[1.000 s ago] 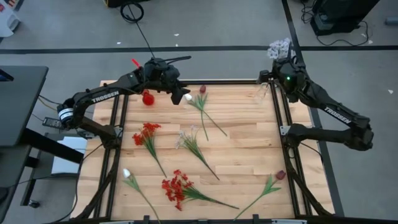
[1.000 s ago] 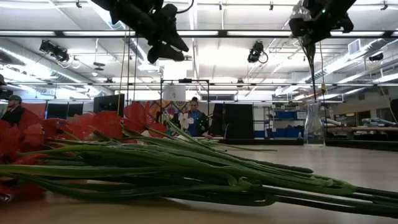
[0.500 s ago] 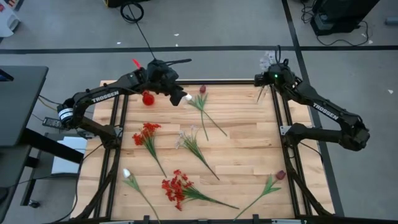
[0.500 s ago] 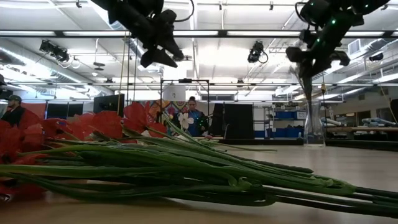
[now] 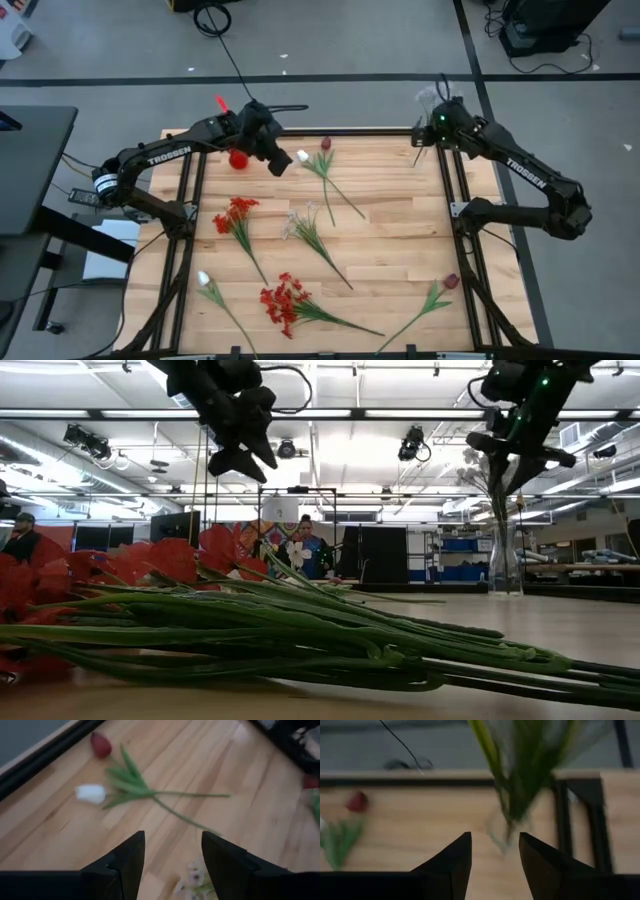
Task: Sort flowers into vase by color
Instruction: Put the white flowers into the transparent vase
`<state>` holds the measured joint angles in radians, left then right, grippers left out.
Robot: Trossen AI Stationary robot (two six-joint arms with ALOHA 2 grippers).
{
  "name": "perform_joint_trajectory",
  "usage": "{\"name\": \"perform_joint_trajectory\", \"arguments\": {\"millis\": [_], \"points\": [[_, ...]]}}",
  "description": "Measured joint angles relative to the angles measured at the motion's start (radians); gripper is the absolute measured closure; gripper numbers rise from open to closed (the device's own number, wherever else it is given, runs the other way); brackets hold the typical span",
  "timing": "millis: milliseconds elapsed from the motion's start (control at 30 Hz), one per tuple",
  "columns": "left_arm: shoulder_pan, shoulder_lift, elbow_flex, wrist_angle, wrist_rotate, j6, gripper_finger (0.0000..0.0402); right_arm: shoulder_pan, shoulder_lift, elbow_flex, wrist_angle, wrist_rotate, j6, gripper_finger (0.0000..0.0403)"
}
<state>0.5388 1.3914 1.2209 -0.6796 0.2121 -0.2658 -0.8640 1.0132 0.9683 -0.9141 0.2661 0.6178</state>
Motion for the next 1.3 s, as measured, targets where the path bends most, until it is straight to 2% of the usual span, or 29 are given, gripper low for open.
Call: {"name": "perform_joint_trajectory", "arguments": {"millis": [200, 533, 700, 1067, 1200, 1300], "points": [[0.0, 0.0, 0.0, -0.113, -0.118, -0.001, 0.0201, -0.001, 0.036, 0.065, -0.243, -0.021, 0.047, 0.0231], [-0.024, 0.001, -0.001, -0.191, -0.126, 0.015, 0.0201, 0.063, 0.032, 0.066, -0.271, -0.258, 0.106, 0.0231], [-0.076, 0.0, -0.012, -0.221, -0.154, 0.038, 0.0201, 0.195, 0.032, 0.066, -0.27, -0.257, 0.217, 0.0231], [-0.235, 0.001, -0.207, -0.104, -0.155, -0.014, 0.0201, 0.583, 0.085, 0.034, -0.251, -0.191, 0.589, 0.0233], [-0.286, 0.001, -0.234, -0.096, -0.155, 0.015, 0.0201, 0.697, 0.135, 0.034, -0.175, -0.181, 0.699, 0.0233], [-0.311, 0.001, -0.236, -0.094, -0.155, 0.029, 0.0201, 0.759, 0.2, 0.034, -0.039, -0.183, 0.72, 0.0233]]}}
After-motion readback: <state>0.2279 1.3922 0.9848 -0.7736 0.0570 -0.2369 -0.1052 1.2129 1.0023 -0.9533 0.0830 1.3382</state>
